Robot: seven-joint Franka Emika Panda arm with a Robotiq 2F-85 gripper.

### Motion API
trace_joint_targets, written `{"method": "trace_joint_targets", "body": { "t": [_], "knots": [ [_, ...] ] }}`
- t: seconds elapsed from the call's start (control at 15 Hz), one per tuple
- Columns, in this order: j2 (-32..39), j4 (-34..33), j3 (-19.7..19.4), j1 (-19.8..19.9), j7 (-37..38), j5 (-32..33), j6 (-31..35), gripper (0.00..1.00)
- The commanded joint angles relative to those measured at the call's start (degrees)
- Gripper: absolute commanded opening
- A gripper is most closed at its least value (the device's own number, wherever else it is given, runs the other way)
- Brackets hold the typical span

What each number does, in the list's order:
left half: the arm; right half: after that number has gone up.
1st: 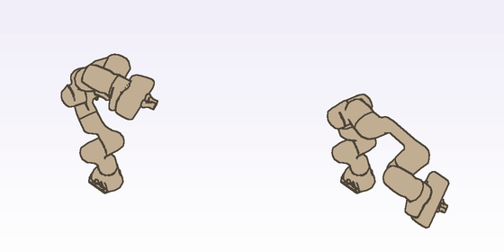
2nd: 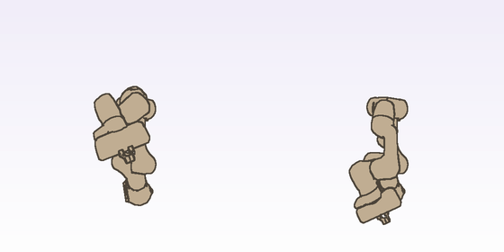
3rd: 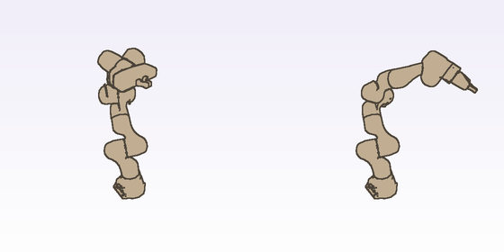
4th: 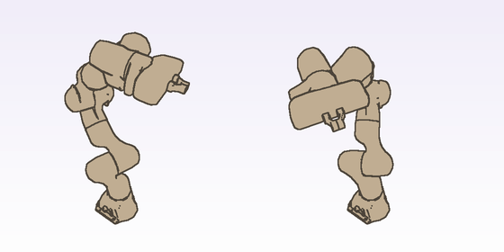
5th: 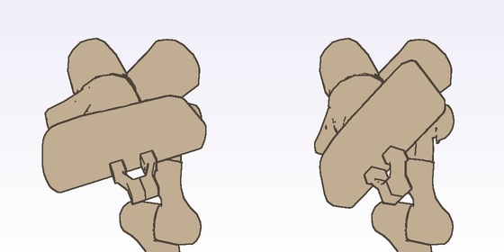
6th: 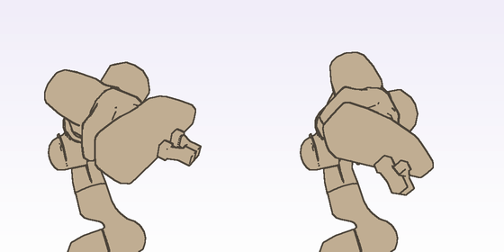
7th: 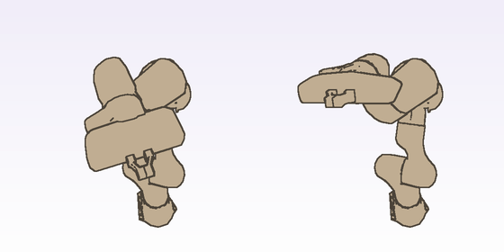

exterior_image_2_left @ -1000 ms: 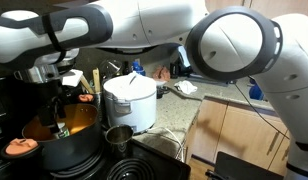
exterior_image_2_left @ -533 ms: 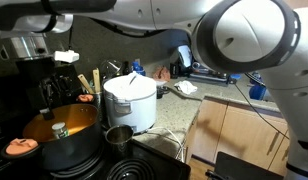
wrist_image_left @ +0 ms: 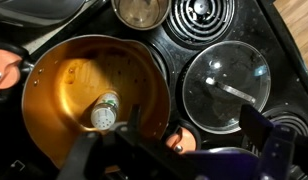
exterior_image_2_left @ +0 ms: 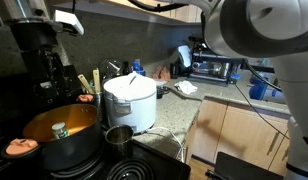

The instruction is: Remove the lid from the grey pot, remove the jar from the silver object and put it in the grey pot

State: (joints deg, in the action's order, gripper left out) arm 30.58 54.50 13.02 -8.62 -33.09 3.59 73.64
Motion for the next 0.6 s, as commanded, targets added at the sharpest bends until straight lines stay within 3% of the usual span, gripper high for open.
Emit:
{"method": "trace_joint_targets", "body": {
  "t": [0.0,0.2,0.27,0.53],
  "knots": [
    [-5.82,5.49,0.22,1.51,3.14,-3.52,-2.41,1.0],
    [-8.96,9.91,0.33,2.75,2.44,-6.36,-3.23,1.0],
    [-4.89,3.97,0.0,1.43,2.05,-4.44,-3.09,1.0],
    [-4.99,4.48,-0.02,1.51,2.01,-4.65,-3.08,1.0]
  ]
}}
